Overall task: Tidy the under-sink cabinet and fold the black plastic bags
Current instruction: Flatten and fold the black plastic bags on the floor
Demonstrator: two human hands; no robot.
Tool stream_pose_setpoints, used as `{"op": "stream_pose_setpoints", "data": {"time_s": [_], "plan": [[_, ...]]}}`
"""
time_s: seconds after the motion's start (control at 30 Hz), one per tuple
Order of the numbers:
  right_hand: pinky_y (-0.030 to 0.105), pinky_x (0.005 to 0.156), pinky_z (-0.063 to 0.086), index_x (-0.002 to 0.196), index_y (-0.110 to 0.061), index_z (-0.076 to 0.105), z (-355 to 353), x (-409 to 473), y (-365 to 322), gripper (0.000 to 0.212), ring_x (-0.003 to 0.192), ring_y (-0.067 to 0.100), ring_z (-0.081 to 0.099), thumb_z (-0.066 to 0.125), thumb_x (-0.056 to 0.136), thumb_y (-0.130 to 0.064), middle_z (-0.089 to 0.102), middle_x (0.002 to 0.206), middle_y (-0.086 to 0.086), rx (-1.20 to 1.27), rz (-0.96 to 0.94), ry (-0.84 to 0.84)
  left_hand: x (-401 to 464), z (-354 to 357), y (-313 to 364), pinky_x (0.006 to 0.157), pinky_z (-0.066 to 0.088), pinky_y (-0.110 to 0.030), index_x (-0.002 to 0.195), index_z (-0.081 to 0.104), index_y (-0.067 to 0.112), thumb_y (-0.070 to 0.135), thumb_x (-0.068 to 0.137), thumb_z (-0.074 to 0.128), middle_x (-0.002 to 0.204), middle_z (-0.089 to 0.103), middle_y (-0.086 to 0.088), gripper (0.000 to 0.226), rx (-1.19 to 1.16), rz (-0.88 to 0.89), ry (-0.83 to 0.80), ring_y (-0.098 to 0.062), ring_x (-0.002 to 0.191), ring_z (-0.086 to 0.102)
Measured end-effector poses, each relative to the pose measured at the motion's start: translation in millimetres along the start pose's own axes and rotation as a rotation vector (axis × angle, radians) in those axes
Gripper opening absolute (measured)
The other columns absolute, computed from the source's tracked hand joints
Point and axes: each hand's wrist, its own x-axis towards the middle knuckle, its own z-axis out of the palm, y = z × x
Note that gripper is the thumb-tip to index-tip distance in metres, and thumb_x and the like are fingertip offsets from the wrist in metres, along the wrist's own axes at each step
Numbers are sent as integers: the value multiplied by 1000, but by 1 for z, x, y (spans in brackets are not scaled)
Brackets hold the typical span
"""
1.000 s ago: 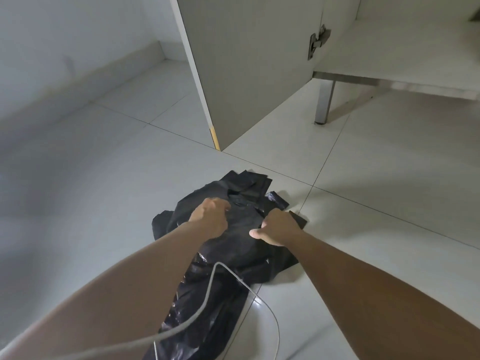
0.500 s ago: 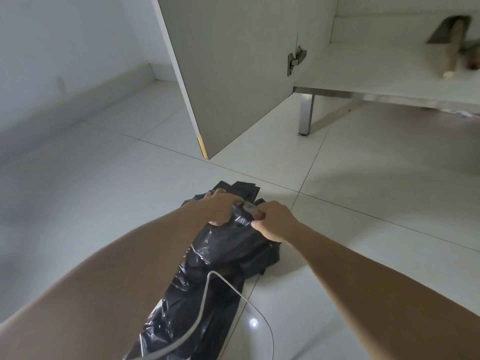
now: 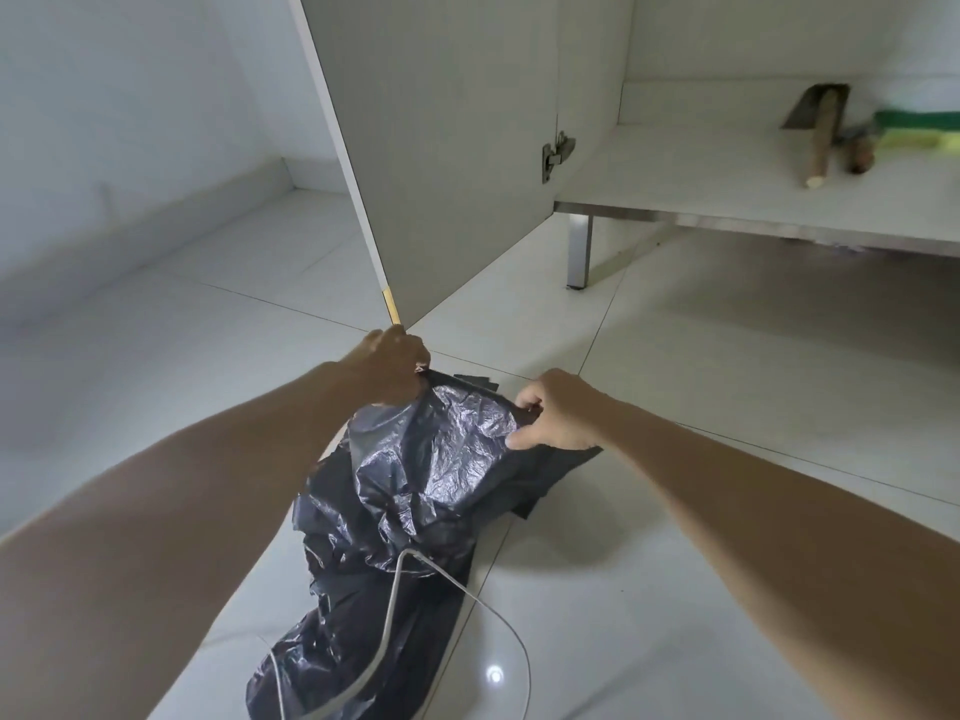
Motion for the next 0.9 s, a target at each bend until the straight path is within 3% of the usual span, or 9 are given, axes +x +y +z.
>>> {"op": "stream_pose_setpoints", "data": {"time_s": [0.07,0.13,0.2,0.3,0.47,0.53,0.63,0.8,0.9], "plan": [[20,52,32,71,-21,56,-4,-4,-1,23,67,14,48,75,82,-28,47,68,-8,-27,-4,34,-8,-13,1,98,42,-34,109,66,15,31,96,53,112,59,-6,25,38,30,4,-23,112,54],[19,51,29,78,-15,58,-9,-7,-2,17,64,14,45,72,85,-23,46,67,-6,-9,3,111,-18,-26,0,99,34,-32,93,62,17,42,91,60,93,54,3,25,115,75,-13,-17,107,51],[20,52,27,85,-4,64,-12,-8,-4,19,60,15,41,70,86,-21,45,65,-2,-11,-6,189,-26,-38,-1,91,35,-28,98,61,22,45,83,69,91,51,5,29,169,84,-40,-15,102,49],[22,54,30,77,-11,60,-15,-9,-7,16,61,15,42,69,86,-20,45,62,-3,-15,1,220,-37,-49,2,76,38,-26,113,62,19,27,82,70,95,58,0,33,139,26,-46,-18,92,52],[28,69,40,78,-10,56,-16,-11,-5,19,79,24,53,63,91,-21,56,81,4,-36,5,259,-35,-47,4,98,43,-33,129,59,23,15,88,62,125,59,-2,43,60,-18,51,-23,117,53],[29,81,45,94,-11,59,-13,-13,-2,12,98,26,58,61,93,-23,62,102,5,-81,35,248,-33,-35,0,106,33,-34,135,54,18,15,87,66,133,54,-7,49,72,15,206,-25,124,45],[34,93,47,122,-10,55,-3,-19,4,33,114,28,55,61,93,-23,59,123,6,-152,107,259,-37,-17,8,106,27,-35,133,53,11,11,83,68,134,48,-12,52,59,1,376,-29,123,42],[28,77,44,104,-15,60,24,-24,16,19,104,23,56,61,85,-17,62,107,0,-129,100,254,-45,14,13,92,41,-30,119,57,14,11,89,56,124,53,-2,30,70,-195,98,-21,116,50],[30,79,43,100,-17,61,44,-26,19,16,102,23,56,66,85,-20,55,102,-2,-146,29,250,-49,39,0,72,48,-27,114,64,10,10,90,51,107,62,-4,27,112,-268,-107,-19,93,59]]}}
